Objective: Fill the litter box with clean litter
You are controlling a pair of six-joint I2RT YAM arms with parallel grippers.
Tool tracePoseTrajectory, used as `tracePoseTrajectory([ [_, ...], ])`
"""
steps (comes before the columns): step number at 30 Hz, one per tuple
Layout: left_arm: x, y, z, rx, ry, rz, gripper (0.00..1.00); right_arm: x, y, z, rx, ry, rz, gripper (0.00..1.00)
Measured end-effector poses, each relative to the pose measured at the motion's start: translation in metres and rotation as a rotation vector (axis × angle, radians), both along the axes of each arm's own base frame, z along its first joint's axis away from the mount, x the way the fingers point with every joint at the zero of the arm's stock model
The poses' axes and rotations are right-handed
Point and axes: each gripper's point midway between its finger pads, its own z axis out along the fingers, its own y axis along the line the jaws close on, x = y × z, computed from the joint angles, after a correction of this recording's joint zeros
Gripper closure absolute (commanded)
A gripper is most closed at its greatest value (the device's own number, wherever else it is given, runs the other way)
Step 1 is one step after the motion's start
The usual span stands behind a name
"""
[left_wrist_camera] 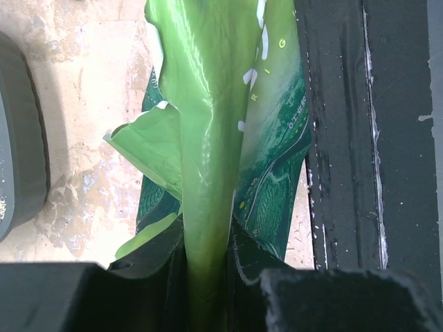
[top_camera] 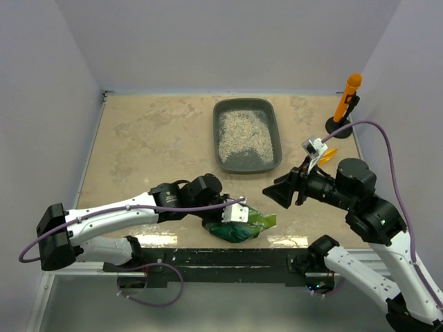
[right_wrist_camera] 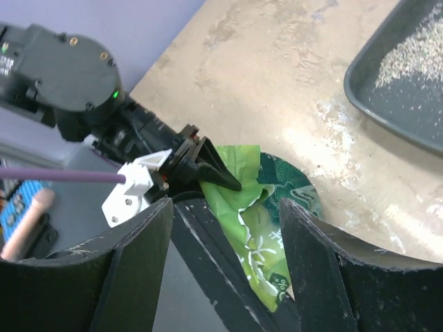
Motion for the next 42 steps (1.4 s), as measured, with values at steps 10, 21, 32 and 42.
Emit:
tracePoseTrajectory([
  [10,0.018,0.011,0.008,-0.039,0.087,0.059,0.74,-0.014,0.013,-0.030,-0.121,0.013,0.220,0.35],
  [21,0.026,0.012,0.009,-0.037,0.150,0.072,0.74,-0.044,0.040,-0.040,-0.127,0.020,0.433,0.34],
  [32,0.030,0.013,0.009,-0.030,0.172,0.080,0.73,-0.037,0.062,-0.064,-0.214,0.012,0.422,0.35],
  [42,0.032,0.014,0.011,-0.038,0.181,0.091,0.71,-0.034,0.067,-0.081,-0.245,0.007,0.429,0.36],
])
